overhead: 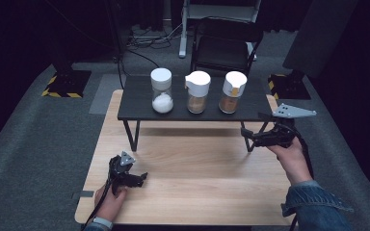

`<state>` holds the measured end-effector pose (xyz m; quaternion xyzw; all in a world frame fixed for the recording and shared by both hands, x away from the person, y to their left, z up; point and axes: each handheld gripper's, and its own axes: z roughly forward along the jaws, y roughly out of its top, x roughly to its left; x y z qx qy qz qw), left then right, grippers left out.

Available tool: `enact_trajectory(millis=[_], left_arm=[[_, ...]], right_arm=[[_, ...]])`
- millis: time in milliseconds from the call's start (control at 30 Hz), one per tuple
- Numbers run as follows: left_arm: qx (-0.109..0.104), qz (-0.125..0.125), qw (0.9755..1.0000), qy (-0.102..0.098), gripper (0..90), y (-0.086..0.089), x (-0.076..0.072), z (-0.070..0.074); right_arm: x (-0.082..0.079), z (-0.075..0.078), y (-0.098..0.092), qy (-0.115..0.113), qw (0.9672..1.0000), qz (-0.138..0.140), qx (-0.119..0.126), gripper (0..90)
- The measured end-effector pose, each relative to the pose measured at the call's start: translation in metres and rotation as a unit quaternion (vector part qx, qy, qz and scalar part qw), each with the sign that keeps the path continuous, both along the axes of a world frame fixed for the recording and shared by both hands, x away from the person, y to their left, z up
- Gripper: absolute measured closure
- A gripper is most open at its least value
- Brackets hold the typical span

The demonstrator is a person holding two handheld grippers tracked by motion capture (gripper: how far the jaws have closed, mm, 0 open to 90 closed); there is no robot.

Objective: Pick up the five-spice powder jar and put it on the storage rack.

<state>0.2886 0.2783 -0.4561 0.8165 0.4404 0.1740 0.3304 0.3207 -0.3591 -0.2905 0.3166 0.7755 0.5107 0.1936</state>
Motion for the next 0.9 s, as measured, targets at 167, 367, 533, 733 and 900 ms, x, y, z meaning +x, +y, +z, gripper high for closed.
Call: enact_trajectory(millis=[167,367,533,733,900], left_arm=[[0.0,0.0,1.0,0.0,0.2,0.0,0.0,0.0],[0.0,0.001,1.0,0.001,0.2,0.0,0.0,0.0],[0.0,0.001,1.0,0.001,0.2,0.0,0.0,0.0],[0.0,0.001,1.0,0.001,0.2,0.0,0.0,0.0],[0.0,0.001,1.0,0.001,0.2,0.0,0.0,0.0]], right_arm=[[-0.008,-0.008,0.0,-0.005,1.0,-0.001,-0.005,0.4],[-0.014,-0.021,-0.001,0.005,0.9999,0.001,-0.01,0.4],[-0.018,-0.032,-0.004,0.013,0.9998,-0.006,-0.015,0.4],[-0.026,-0.049,-0.008,0.017,0.9997,-0.013,-0.01,0.4],[-0.029,-0.061,-0.01,0.027,0.9995,-0.014,-0.004,0.4]])
